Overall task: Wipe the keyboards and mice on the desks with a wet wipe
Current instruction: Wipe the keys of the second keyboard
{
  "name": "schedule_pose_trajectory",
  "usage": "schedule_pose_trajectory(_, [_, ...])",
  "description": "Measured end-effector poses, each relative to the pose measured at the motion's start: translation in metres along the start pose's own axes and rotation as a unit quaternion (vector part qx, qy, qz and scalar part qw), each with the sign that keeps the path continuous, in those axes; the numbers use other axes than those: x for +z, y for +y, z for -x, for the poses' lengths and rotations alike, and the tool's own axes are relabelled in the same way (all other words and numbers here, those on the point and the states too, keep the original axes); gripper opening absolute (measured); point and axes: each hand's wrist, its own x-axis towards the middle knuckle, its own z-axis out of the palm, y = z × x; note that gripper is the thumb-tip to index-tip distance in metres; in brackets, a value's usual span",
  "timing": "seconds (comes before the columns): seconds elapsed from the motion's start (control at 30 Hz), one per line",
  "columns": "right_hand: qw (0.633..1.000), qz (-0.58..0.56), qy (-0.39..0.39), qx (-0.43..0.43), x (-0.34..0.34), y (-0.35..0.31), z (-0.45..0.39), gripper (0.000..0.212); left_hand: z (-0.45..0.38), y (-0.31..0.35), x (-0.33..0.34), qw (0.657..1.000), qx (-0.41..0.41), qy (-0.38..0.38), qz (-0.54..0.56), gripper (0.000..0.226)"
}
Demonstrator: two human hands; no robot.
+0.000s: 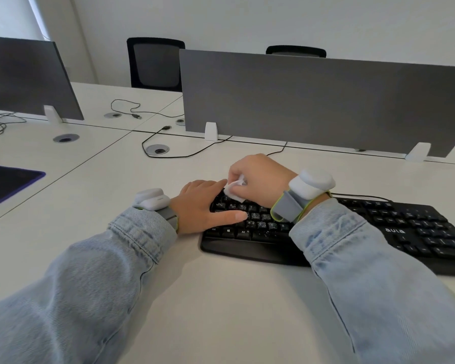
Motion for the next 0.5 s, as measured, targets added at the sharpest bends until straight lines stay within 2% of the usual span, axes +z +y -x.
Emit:
schedule_pose_trajectory(0.07, [1.000,0.002,-0.016,-0.013,0.009,-0.006,-0.002,0.017,-0.005,-0.007,0.004,1.000,0.007,0.018,0.001,0.087])
schedule_pose_trajectory(0.2, [1.000,0.016,0.014,0.001,0.016,-0.001,-0.005,0.015,-0.009,-0.013,0.006,0.999,0.008,0.036,-0.023,0.103])
schedule_pose_trajectory(0.27, [1.000,0.005,0.028,-0.004,0.015,0.002,-0.006,0.014,-0.010,-0.014,0.006,0.999,0.005,0.033,-0.020,0.102])
schedule_pose_trajectory(0.4, [0.998,-0.051,-0.003,-0.027,0.015,-0.004,-0.006,0.013,-0.007,-0.012,0.002,0.999,0.002,0.032,-0.007,0.070])
schedule_pose_trajectory(0.5, [0.998,-0.050,-0.019,-0.027,0.014,-0.003,-0.003,0.012,-0.006,-0.011,0.001,0.999,0.007,0.029,-0.019,0.082])
